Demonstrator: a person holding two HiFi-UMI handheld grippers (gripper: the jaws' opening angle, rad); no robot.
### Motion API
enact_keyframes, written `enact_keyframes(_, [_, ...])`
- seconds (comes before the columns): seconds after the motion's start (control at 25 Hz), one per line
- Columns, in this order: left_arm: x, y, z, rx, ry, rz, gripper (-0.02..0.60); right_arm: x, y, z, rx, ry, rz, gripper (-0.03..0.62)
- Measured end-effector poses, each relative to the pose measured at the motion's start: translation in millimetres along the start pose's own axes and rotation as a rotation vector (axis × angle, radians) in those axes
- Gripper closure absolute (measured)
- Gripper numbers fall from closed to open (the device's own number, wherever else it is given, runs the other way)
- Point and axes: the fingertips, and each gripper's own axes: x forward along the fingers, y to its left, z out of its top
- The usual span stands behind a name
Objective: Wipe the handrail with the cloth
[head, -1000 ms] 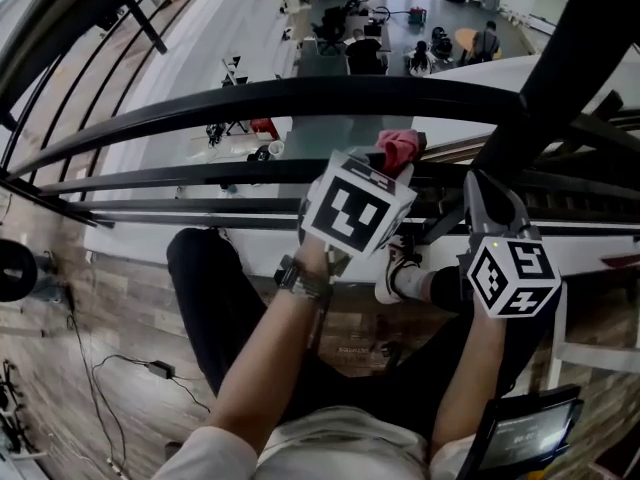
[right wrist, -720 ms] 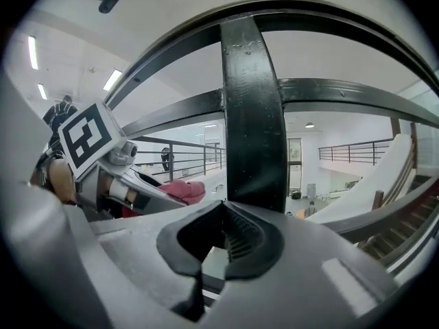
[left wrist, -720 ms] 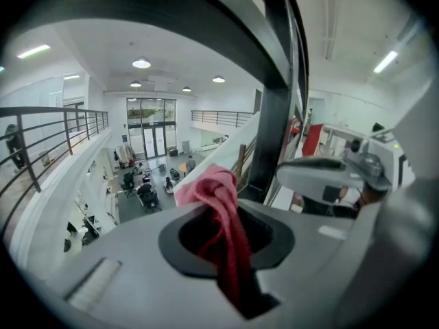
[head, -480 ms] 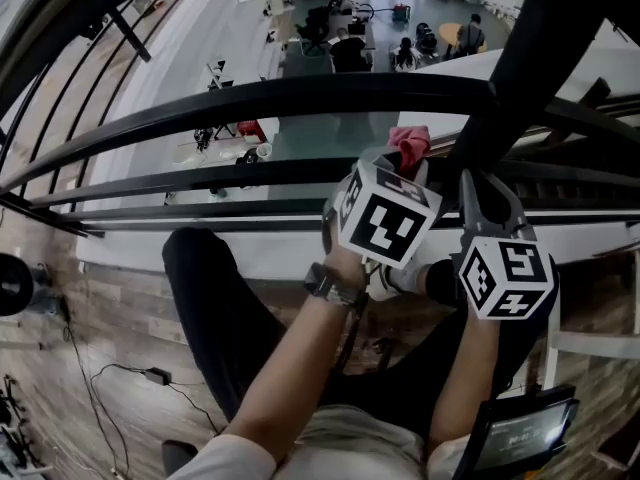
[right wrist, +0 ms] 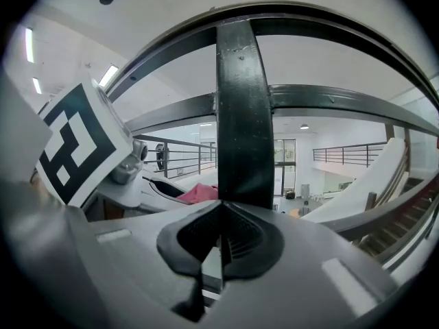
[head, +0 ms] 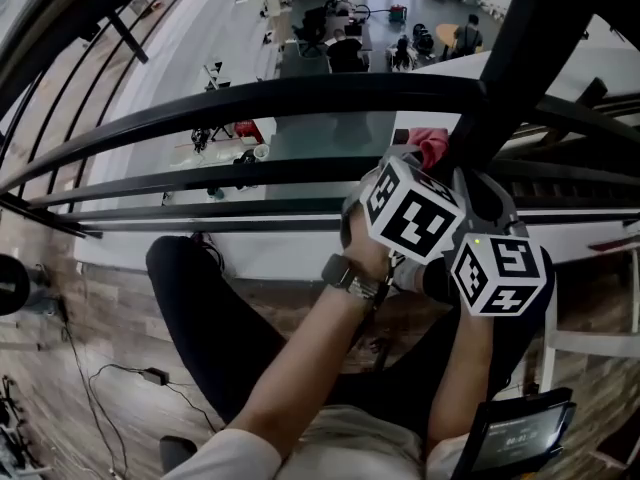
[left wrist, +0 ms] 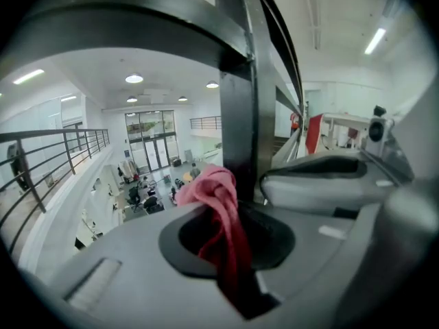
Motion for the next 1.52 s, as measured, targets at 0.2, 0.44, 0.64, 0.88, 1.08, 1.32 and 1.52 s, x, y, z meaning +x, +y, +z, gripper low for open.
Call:
enact_keyframes(0.2, [-0.3, -3.7, -3.7, 0.007, 0.006, -0.031, 0.520, 1.0, 8.2, 5.6, 0.001, -0.012, -0.001, 0.592])
enact_keyframes(0.44, [-11.4, 1.6, -14.3, 0.007, 0.040, -0.069, 0.520, 3.5, 14.7, 6.2, -0.005, -0.010, 0.025, 0.592])
enact_keyframes(0.64, [-31.0, 24.6, -26.2, -0.013, 0.038, -0.041, 0.520, 12.4, 36.9, 9.8, -0.025, -0.009, 0.054, 0.592])
enact_keyframes(0.88, [-56.8, 51.0, -42.7, -0.025, 0.062, 0.008, 0.520, 21.5, 66.1, 16.6, -0.038, -0.014, 0.109, 0.592])
enact_keyframes(1.08, [-88.2, 82.6, -67.6, -0.024, 0.072, 0.048, 0.520, 32.9, 105.1, 13.3, -0.054, -0.007, 0.151, 0.592])
enact_keyframes(1.32, [-119.4, 120.3, -91.3, -0.052, 0.066, 0.096, 0.520, 52.1, 147.5, 3.4, -0.097, 0.029, 0.210, 0.592])
enact_keyframes(1.52, [-156.4, 153.9, -111.4, -0.031, 0.075, 0.155, 0.520, 59.8, 177.2, -0.7, -0.111, 0.047, 0.249, 0.592])
